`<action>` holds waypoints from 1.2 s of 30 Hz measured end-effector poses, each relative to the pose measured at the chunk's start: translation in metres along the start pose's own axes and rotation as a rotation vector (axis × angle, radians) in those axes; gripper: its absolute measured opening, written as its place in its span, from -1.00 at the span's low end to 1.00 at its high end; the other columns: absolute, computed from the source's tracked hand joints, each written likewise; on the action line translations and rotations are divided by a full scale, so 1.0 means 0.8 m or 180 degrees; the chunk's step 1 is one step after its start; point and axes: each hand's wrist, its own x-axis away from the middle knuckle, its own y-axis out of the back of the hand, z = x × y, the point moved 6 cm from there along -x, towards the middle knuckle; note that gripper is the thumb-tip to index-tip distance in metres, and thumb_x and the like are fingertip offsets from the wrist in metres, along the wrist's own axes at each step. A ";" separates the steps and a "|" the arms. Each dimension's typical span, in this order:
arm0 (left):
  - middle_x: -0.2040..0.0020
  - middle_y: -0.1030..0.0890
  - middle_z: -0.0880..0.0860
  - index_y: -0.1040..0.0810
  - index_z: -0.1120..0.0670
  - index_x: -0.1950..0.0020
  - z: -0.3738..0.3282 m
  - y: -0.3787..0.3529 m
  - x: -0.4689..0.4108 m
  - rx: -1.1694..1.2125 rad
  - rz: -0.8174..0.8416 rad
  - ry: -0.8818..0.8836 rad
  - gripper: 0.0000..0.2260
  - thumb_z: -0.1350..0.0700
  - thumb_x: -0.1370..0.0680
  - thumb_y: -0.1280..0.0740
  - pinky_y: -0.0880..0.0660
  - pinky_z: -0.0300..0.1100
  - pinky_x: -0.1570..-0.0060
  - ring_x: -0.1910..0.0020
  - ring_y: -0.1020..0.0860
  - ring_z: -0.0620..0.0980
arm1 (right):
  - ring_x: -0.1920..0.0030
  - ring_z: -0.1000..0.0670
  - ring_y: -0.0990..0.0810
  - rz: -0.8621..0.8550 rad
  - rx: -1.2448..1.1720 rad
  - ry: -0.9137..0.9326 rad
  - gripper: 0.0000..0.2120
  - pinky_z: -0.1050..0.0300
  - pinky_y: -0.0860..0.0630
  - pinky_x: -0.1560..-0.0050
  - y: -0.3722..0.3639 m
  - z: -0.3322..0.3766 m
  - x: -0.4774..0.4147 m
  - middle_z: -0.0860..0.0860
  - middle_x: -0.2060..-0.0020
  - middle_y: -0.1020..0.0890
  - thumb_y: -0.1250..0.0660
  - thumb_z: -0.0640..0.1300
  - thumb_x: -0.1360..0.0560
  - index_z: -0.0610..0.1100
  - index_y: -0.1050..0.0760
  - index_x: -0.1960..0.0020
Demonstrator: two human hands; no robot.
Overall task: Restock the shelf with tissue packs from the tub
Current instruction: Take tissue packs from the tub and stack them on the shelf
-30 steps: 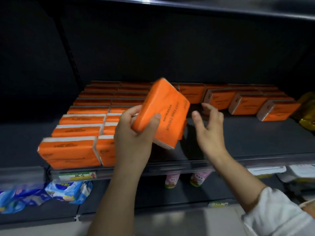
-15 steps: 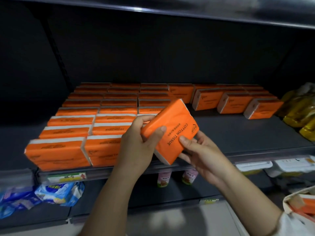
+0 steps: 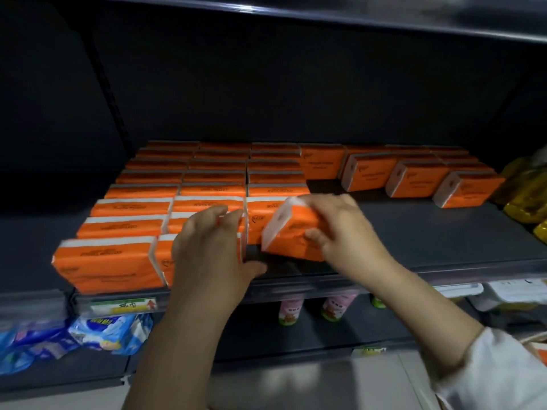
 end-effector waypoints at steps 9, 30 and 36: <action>-0.51 -0.07 -0.03 -0.12 -0.14 -0.47 0.020 -0.025 -0.001 -0.0653 -0.0025 0.0254 -0.36 0.19 -0.48 -0.29 0.03 0.18 -0.42 -0.49 0.02 0.08 | -0.06 -0.17 -0.47 0.0059 0.1143 0.0758 -0.33 -0.13 -0.40 -0.07 -0.072 0.017 -0.022 -0.11 -0.07 -0.50 -0.47 -0.38 -0.24 -0.07 -0.44 -0.31; -0.45 -0.22 0.06 -0.37 -0.07 -0.39 -0.021 -0.020 0.003 -0.0319 -0.0426 -0.0159 -0.31 0.29 -0.31 -0.45 0.00 0.29 -0.38 -0.49 -0.02 0.11 | -0.46 -0.18 -0.17 -0.0210 0.0990 0.0183 -0.23 -0.33 -0.11 -0.37 -0.060 -0.010 0.021 -0.08 -0.43 -0.29 -0.36 -0.35 -0.35 -0.02 -0.19 -0.47; -0.12 -0.54 0.21 -0.58 0.16 -0.13 -0.148 -0.071 0.055 -0.0086 -0.0331 -0.1728 -0.57 0.27 -0.27 -0.50 -0.43 0.16 -0.08 -0.09 -0.47 0.28 | -0.26 -0.18 -0.43 -0.0681 0.0587 -0.0245 -0.46 -0.19 -0.40 -0.24 -0.008 -0.079 0.129 -0.13 -0.22 -0.49 -0.34 -0.21 -0.34 -0.14 -0.38 -0.32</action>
